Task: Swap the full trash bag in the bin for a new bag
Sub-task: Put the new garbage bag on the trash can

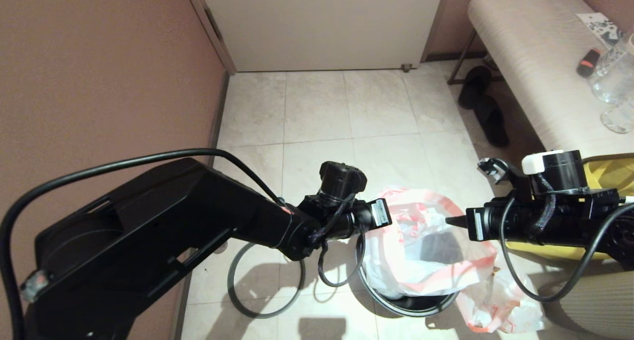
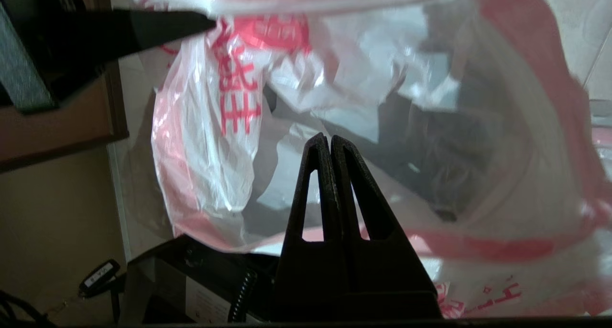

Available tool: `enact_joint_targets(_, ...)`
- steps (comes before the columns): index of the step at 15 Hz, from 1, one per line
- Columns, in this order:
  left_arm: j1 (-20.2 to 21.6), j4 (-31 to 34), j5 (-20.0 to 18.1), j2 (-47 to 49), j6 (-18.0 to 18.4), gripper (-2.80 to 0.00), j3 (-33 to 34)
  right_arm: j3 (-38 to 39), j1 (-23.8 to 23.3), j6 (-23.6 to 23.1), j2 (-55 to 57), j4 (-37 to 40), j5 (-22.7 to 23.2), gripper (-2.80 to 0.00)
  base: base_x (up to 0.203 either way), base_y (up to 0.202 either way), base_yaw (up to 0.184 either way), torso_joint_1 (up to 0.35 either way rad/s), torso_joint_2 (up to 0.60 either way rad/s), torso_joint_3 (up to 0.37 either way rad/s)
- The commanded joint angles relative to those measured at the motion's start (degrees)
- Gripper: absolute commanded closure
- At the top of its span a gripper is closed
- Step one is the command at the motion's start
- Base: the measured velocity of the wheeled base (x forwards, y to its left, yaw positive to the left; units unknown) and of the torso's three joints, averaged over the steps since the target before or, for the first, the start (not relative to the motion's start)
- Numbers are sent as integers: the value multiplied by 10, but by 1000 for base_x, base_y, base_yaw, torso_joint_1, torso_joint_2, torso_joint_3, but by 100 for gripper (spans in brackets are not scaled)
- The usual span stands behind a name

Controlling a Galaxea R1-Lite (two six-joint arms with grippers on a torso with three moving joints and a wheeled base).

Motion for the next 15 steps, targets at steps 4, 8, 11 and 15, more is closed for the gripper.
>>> enact_joint_targets(4, -2, -1, -1, 29, -4, 0, -21, -2, 25, -21, 35, 27, 5, 0, 0, 0, 0, 0, 0, 0)
enact_joint_targets(8, -2, -1, -2, 20, -5, 0, -18, -3, 32, -1, 141, -81, 25, 0, 0, 0, 0, 0, 0, 0)
enact_joint_targets(11, 2, -1, -2, 24, -5, 0, -21, -50, 41, 3, 234, -111, 29, 0, 0, 0, 0, 0, 0, 0)
enact_joint_targets(15, 7, -3, -3, 24, -9, 0, -22, -148, 83, 7, 304, -92, 28, 0, 0, 0, 0, 0, 0, 0)
